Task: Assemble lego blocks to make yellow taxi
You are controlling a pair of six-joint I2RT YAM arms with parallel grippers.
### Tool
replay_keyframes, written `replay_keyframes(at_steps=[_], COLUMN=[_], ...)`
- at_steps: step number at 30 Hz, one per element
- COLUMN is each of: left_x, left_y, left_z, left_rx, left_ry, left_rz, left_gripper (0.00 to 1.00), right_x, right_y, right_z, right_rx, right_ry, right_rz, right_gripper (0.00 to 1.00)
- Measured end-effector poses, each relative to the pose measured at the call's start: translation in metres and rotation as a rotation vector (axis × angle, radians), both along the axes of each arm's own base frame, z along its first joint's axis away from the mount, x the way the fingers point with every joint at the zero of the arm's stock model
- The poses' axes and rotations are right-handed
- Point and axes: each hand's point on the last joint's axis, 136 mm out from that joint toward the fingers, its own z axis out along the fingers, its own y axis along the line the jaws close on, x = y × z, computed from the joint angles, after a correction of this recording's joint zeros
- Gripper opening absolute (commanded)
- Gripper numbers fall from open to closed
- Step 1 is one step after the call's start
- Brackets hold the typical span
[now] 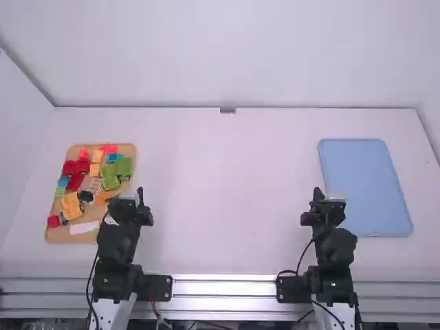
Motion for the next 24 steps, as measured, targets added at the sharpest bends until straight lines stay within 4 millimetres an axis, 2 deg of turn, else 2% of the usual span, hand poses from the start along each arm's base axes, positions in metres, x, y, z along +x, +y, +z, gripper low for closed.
replay_keyframes(at_steps=[7,15,19,24], left_x=[0.0,0.0,0.0,-0.001], left_y=[0.0,0.004,0.008,0.023], left_z=[0.0,-0.008,-0.009,-0.001], left_rx=[0.0,-0.001,-0.001,-0.016], left_ry=[0.0,0.05,0.09,0.141], left_rz=[0.0,0.023,0.049,0.122], left_gripper=[0.02,0.09,0.14,0.23], right_x=[0.0,0.002,0.003,0.008], right_y=[0.0,0.0,0.0,0.004], right_z=[-0.001,-0.01,0.0,0.021], right_rx=[-0.001,-0.005,-0.007,-0.02], right_ry=[0.003,0.074,0.086,0.097], right_rz=[0.001,0.003,0.002,0.021], right_gripper=[0.02,0.09,0.14,0.23])
